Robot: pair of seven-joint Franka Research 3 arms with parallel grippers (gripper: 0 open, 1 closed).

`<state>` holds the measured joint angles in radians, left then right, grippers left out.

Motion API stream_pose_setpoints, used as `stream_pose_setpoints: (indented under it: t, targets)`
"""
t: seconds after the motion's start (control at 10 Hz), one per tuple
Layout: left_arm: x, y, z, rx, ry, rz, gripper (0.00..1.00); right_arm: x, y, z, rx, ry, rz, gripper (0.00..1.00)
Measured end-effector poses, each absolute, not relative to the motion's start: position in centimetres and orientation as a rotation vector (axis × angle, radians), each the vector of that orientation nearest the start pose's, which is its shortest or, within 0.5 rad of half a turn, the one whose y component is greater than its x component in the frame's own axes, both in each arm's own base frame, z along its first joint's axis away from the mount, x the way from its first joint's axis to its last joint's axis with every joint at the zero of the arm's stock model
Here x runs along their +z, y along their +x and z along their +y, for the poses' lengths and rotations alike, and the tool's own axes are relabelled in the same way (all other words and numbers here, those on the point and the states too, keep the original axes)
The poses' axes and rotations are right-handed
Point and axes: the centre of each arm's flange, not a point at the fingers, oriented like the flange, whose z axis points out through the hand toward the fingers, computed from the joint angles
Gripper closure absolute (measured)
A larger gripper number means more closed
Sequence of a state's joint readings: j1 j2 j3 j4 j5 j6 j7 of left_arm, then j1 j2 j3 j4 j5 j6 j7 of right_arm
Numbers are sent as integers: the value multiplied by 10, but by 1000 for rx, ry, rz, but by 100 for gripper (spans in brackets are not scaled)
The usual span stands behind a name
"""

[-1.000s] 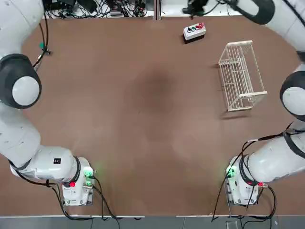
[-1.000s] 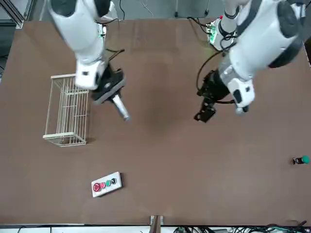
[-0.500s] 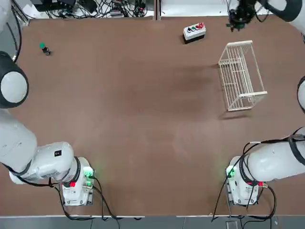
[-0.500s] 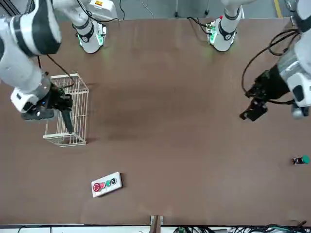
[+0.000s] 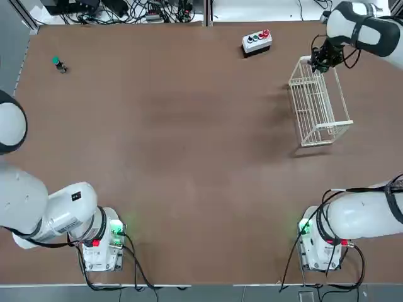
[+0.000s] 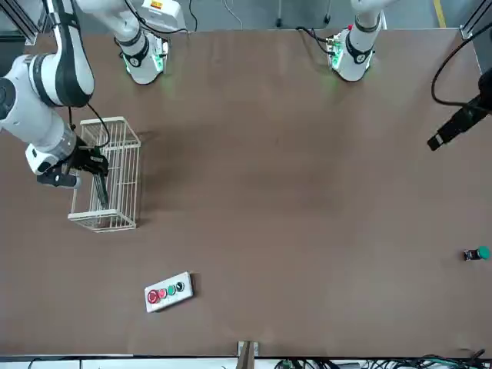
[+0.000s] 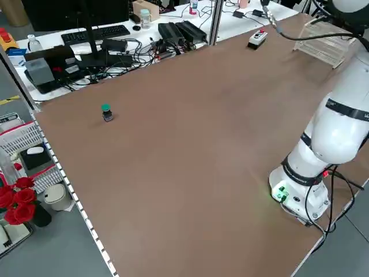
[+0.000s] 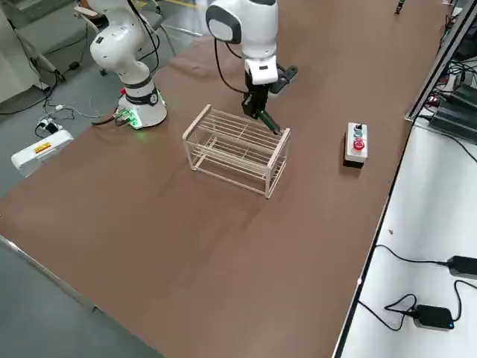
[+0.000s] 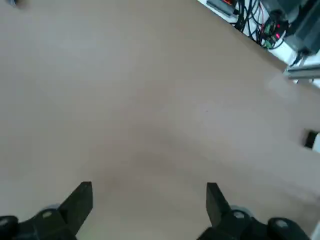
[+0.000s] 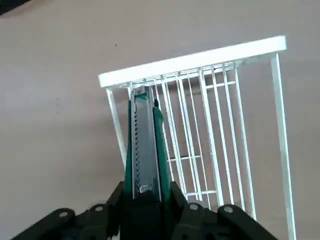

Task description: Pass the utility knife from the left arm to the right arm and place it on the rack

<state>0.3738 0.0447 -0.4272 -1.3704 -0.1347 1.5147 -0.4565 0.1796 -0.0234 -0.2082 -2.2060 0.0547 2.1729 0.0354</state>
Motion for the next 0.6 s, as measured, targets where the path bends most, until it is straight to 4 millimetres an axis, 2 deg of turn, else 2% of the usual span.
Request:
stream_pose_setpoints:
  t: [0.1,0.3,0.6]
  targets:
    - [696,555,-37,-126,-3264,-496,0,386,522,-16,18,-3088,124,62]
    - [692,549,-41,-69,-3250,-252,0,383,519,-24,25,-3088,66,62]
    - [688,543,-69,-44,-3150,-10,0,372,515,-28,12,-3089,50,62]
